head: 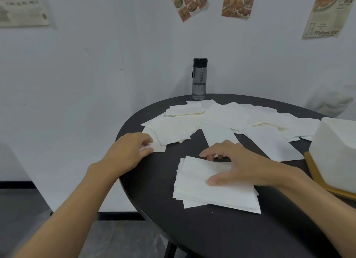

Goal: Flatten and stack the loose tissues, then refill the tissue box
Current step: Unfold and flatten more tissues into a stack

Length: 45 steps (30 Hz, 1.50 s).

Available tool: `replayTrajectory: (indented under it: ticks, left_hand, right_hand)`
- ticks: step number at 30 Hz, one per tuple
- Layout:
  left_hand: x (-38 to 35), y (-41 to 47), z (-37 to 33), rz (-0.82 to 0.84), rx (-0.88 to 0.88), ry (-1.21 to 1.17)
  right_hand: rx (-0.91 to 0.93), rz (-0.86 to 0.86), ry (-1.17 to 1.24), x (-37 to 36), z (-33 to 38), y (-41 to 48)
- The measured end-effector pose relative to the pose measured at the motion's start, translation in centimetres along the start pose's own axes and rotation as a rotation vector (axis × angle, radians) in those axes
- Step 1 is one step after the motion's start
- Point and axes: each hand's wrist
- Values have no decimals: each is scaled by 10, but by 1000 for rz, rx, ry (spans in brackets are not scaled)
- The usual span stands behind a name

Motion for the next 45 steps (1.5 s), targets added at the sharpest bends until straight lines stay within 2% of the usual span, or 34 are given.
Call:
replayTrajectory:
  ticks: [7, 14, 21, 26, 29, 33, 36, 42, 45]
  left_hand:
    - [-2, 4, 6, -58, -67, 1]
    - [3, -4, 10, -100, -71, -28]
    - [43, -36, -3, -162, -128, -171]
    - [61, -47, -30, -178, -154, -362]
    - [66, -50, -50, -137, -202, -532]
    - [64, -52, -72, -40, -208, -670]
    - [62, -51, -80, -5, -193, -731]
    - [62, -50, -90, 57, -165, -957]
    - [63, -51, -96, 98, -174, -1001]
  right_hand:
    - [20, -69, 44, -2, 13, 11]
    - [49, -261, 38, -5, 8, 21]
    - [55, -399, 46, -8, 3, 22]
    - [59, -476, 77, -4, 5, 21]
    - [64, -531, 156, -2, 7, 20]
    - [101, -689, 422, 6, 11, 17]
    - [115, -771, 442, 11, 13, 12]
    - [95, -652, 424, 13, 10, 9]
    - [112, -696, 418, 11, 10, 11]
Point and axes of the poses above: each hand's wrist, its own y-axis towards the middle knuckle, its own x-axis out of the back of the hand, z = x × y, and after that the axes turned 15 degrees about x, right-handed
